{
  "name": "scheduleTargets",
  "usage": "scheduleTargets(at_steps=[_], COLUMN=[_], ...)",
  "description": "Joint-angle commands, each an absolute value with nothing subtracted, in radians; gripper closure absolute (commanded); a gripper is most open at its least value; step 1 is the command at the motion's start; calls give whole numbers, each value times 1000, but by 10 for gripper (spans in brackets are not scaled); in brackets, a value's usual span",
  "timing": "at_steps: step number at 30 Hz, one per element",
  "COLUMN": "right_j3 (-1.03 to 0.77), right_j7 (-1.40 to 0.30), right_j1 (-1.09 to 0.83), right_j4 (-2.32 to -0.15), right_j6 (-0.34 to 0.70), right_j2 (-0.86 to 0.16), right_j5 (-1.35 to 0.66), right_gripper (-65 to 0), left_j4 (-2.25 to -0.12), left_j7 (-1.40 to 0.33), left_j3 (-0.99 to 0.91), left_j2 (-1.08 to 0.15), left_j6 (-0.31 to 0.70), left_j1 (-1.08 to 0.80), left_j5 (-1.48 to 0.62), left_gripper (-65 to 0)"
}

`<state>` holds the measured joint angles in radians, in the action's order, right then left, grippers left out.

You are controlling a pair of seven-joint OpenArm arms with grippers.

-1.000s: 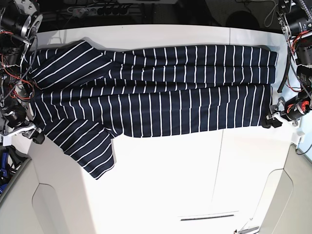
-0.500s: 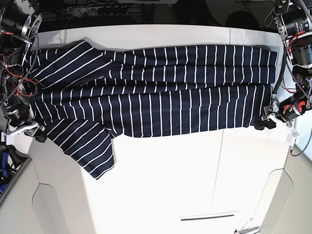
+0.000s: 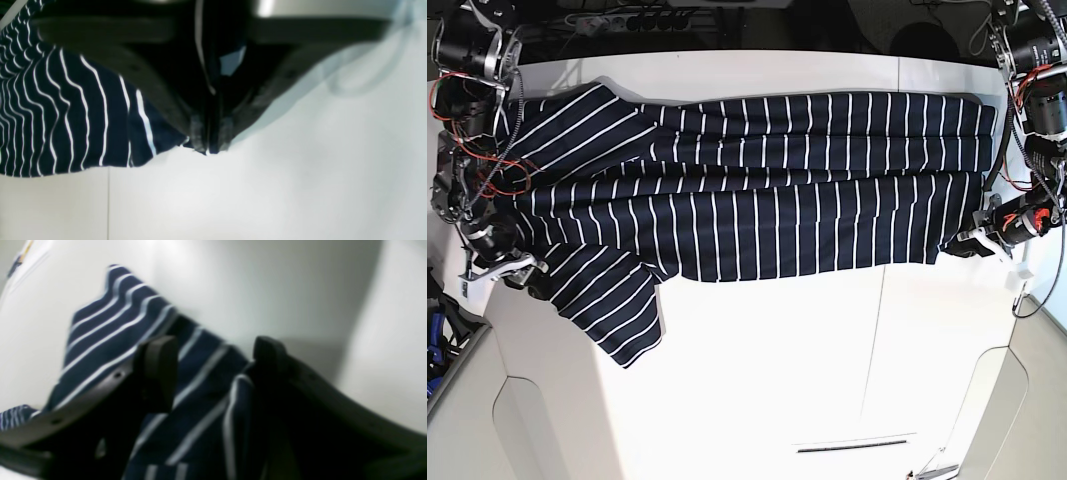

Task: Fold the T-shirt properly
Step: 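Lift the grasped edge and fold it over the shirt with both grippers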

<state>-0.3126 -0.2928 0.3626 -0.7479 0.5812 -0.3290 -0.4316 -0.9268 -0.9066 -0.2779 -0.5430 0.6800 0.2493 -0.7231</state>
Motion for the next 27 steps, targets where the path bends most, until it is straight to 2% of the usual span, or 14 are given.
scheduleTargets(at_steps=[1, 9, 20, 27], right_j3=[-311, -283, -113, -83], right_j7=[-306, -316, -334, -334], right_j1=[377, 421, 446, 446], right_j4=[-755, -755, -753, -753], right_j6=[589, 592, 591, 591], right_j2=[-332, -313, -313, -310], right_j5=[-425, -425, -426, -426], right_gripper=[-361, -361, -361, -360], left_j4=[-934, -934, -934, -934], left_j7=[-918, -925, -924, -924], left_j3=[-279, -279, -279, -279], left_j2=[-560, -560, -560, -560], left_j6=[686, 698, 697, 697], left_j1=[263, 263, 263, 263], left_j5=[-718, -718, -719, -718], left_gripper=[-15, 0, 0, 0])
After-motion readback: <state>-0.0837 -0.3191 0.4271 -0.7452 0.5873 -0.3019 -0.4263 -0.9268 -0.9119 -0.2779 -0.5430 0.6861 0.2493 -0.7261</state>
